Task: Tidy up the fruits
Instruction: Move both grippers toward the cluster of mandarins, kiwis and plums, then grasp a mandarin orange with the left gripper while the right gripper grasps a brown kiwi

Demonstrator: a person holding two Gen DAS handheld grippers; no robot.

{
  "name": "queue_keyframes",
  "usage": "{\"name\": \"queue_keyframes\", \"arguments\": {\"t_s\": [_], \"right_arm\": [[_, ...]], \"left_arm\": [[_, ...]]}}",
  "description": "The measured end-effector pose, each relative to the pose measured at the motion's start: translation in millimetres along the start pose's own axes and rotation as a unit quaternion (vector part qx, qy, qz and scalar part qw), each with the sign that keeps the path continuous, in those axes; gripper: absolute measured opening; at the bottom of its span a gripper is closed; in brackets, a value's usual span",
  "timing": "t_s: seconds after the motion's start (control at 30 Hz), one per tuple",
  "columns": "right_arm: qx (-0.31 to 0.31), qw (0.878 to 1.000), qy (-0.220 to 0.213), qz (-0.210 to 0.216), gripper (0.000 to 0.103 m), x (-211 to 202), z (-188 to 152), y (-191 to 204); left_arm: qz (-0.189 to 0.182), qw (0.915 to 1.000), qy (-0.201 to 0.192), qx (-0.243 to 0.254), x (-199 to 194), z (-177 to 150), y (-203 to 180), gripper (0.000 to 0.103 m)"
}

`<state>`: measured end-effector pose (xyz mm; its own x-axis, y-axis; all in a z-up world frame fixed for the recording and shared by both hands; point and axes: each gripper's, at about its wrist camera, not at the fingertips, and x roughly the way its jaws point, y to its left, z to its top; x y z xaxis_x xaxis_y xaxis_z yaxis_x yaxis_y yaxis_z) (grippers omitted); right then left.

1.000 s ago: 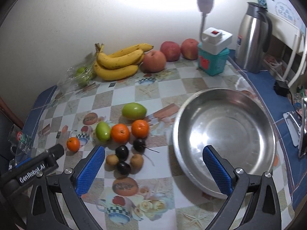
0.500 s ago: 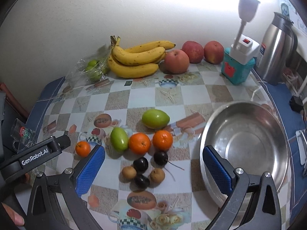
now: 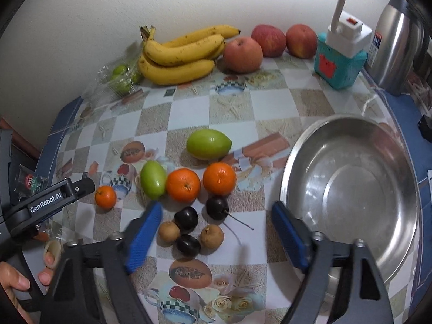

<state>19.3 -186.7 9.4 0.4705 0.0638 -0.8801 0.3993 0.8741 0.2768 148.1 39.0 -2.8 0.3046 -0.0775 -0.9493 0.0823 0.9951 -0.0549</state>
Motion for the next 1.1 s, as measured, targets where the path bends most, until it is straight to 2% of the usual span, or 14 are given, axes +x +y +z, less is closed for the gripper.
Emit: {"name": "queue_keyframes", "arguments": {"t_s": [0.13, 0.2, 0.37, 0.5, 0.7, 1.1], "right_arm": [[0.0, 1.0, 0.018, 0.003, 0.063, 7.0, -3.7, -1.0], [-0.001, 0.999, 0.033, 0.005, 0.052, 13.0, -6.2, -1.8], [0.002, 0.999, 0.05, 0.01, 0.043, 20.3, -10.4, -1.8], [0.005, 0.998, 0.061, 0.017, 0.04, 25.1, -13.5, -1.5], [0.011, 0.997, 0.074, 0.024, 0.035, 32.0, -15.7, -1.4], [0.023, 0.996, 0.078, 0.031, 0.032, 33.0, -16.2, -5.8]], "left_arm": [[-0.008, 0.9999, 0.013, 0.004, 8.2, -2.9, -3.5, 0.086], [-0.011, 0.9998, 0.014, 0.006, 10.6, -3.8, -5.9, 0.083], [-0.021, 0.9996, 0.017, 0.012, 14.3, -4.4, -11.4, 0.071], [-0.027, 0.9992, 0.025, 0.015, 21.8, -2.3, -13.5, 0.063], [-0.025, 0.9991, 0.033, 0.013, 32.7, 2.6, -13.3, 0.058], [-0.032, 0.9986, 0.038, 0.019, 44.2, 6.4, -23.4, 0.041]]}}
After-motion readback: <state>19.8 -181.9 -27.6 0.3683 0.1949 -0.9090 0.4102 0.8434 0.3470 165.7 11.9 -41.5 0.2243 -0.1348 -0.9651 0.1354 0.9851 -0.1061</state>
